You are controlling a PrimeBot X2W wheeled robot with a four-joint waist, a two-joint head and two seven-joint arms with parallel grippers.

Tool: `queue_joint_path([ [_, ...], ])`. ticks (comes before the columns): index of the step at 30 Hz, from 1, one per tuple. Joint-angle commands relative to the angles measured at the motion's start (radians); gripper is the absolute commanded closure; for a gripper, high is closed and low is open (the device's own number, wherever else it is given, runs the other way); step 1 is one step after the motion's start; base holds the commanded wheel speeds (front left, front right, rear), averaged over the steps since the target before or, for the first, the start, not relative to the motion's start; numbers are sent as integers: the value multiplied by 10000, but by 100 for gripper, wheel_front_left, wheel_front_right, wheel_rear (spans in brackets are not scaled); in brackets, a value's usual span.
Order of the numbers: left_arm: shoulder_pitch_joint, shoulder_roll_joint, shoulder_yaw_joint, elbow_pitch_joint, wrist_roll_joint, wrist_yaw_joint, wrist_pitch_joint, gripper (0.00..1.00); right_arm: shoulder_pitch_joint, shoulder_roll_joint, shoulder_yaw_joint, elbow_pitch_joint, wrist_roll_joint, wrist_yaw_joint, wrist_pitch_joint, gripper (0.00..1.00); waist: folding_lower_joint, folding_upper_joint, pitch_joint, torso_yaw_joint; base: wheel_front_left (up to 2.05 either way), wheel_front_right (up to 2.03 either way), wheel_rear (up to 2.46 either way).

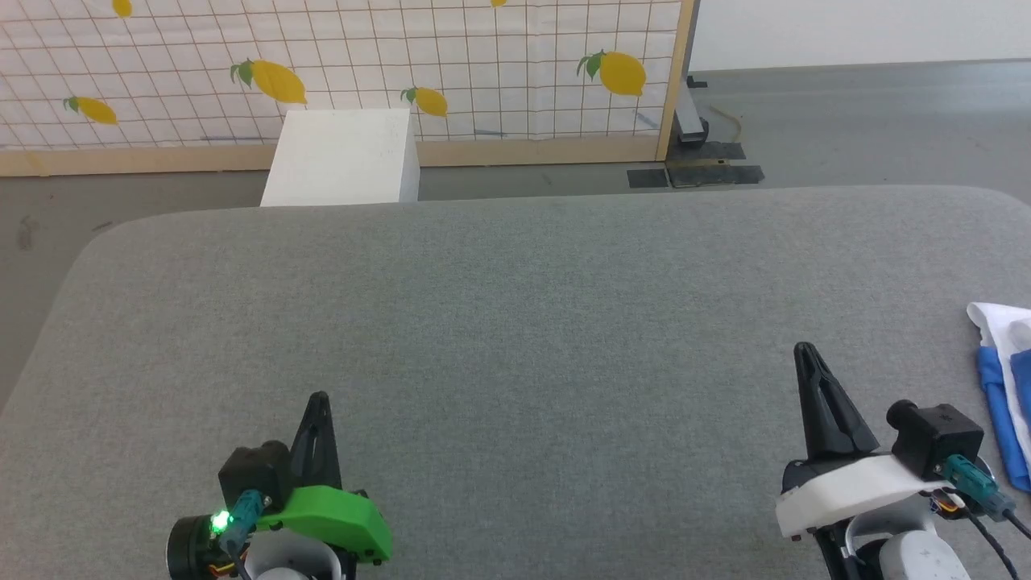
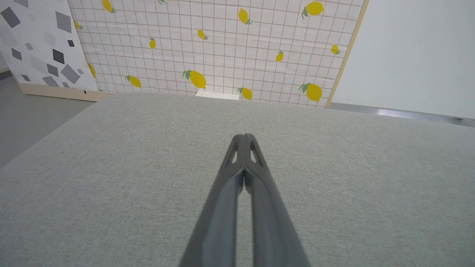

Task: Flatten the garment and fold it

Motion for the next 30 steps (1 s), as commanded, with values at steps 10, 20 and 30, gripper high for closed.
queue_joint_path([
  [10, 80, -15, 129, -257, 330, -151, 248, 100, 124, 1, -1, -233, -272, -3, 229, 100, 1, 0, 12, 44, 0, 0, 0],
  [20, 109, -20, 213, -450, 501, -231, 445, 100, 168, 1, -2, -392, -446, -5, 415, 100, 1, 0, 24, 85, 0, 0, 0],
  [30, 143, -26, 314, -681, 705, -328, 682, 100, 220, 1, -4, -583, -655, -6, 637, 100, 1, 0, 38, 134, 0, 0, 0],
])
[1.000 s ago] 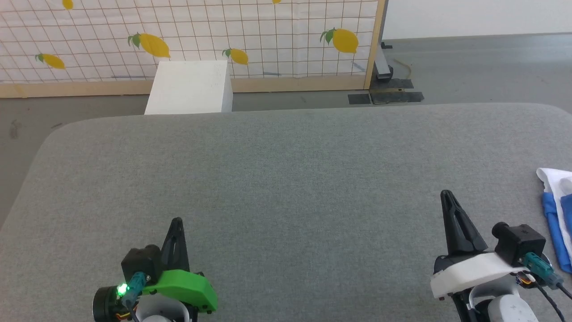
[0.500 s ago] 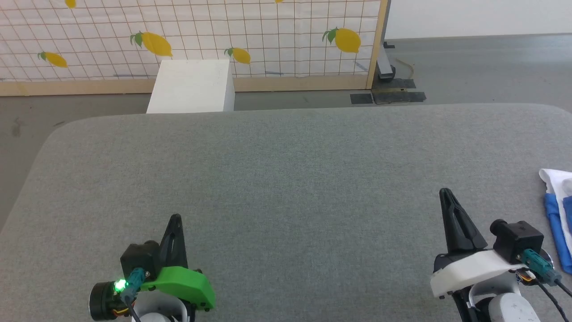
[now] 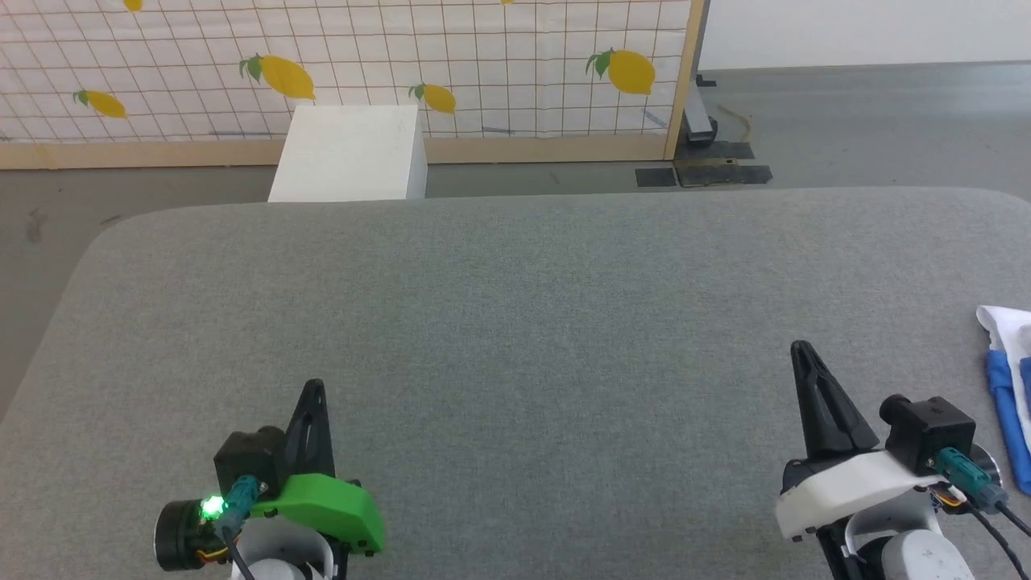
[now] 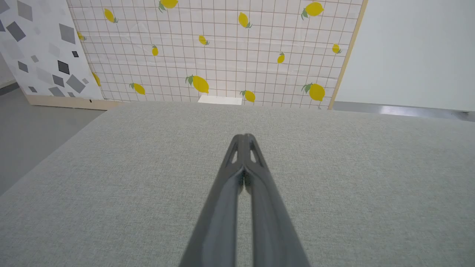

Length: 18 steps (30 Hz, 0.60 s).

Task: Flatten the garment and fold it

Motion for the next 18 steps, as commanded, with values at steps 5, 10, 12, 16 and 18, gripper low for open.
queue_joint_path([
  [5, 142, -29, 97, -162, 202, -122, 165, 100, 140, 1, -2, -175, -204, -7, 148, 100, 0, 0, 7, 23, 0, 0, 0],
  [10, 156, -31, 138, -257, 286, -161, 262, 100, 162, 1, -3, -253, -289, -7, 239, 100, 0, 0, 12, 44, 0, 0, 0],
  [12, 162, -32, 155, -295, 320, -177, 301, 100, 171, 1, -3, -285, -324, -7, 276, 100, 0, 0, 15, 52, 0, 0, 0],
  [16, 173, -34, 188, -372, 388, -209, 380, 100, 188, 2, -4, -349, -394, -8, 350, 100, 0, 0, 19, 68, 0, 0, 0],
  [18, 179, -36, 205, -411, 423, -226, 420, 100, 197, 2, -4, -381, -429, -8, 388, 100, 0, 0, 22, 77, 0, 0, 0],
])
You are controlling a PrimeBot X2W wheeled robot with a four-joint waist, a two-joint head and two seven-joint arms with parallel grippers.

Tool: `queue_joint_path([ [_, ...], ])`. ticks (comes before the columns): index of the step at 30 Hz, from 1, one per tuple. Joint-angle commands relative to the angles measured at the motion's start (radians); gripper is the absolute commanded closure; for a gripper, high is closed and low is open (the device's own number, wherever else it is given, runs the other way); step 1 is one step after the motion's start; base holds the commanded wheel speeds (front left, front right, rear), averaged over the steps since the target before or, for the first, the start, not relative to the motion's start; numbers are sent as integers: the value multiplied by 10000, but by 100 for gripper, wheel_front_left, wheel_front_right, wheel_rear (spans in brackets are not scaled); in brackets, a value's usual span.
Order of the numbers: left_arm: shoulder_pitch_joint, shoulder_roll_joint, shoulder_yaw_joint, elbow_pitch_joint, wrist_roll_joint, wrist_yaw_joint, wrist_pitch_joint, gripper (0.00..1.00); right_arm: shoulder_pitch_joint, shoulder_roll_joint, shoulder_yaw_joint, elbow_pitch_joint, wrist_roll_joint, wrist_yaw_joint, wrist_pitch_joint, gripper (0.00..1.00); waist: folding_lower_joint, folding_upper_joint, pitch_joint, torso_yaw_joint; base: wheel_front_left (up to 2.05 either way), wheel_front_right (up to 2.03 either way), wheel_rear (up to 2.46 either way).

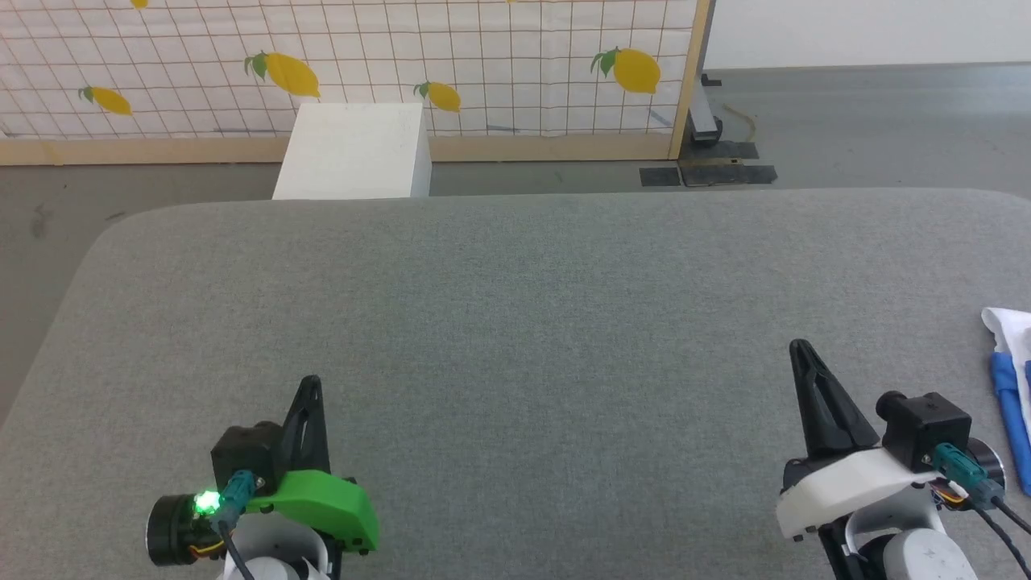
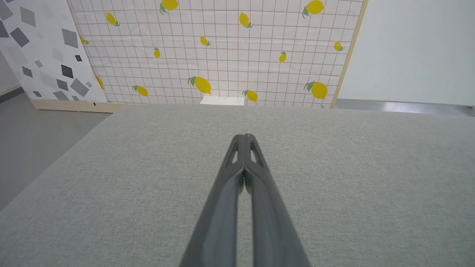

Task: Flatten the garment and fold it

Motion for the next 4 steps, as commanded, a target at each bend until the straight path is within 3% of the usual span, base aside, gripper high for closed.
queue_joint_path([
  [1, 125, -34, 34, -82, 98, -64, 60, 100, 144, 2, 2, -101, -127, -8, 65, 100, 0, 0, 2, 7, 0, 0, 0],
  [4, 133, -36, 59, -137, 147, -87, 117, 100, 157, 2, 1, -147, -176, -9, 118, 100, 0, 0, 5, 18, 0, 0, 0],
])
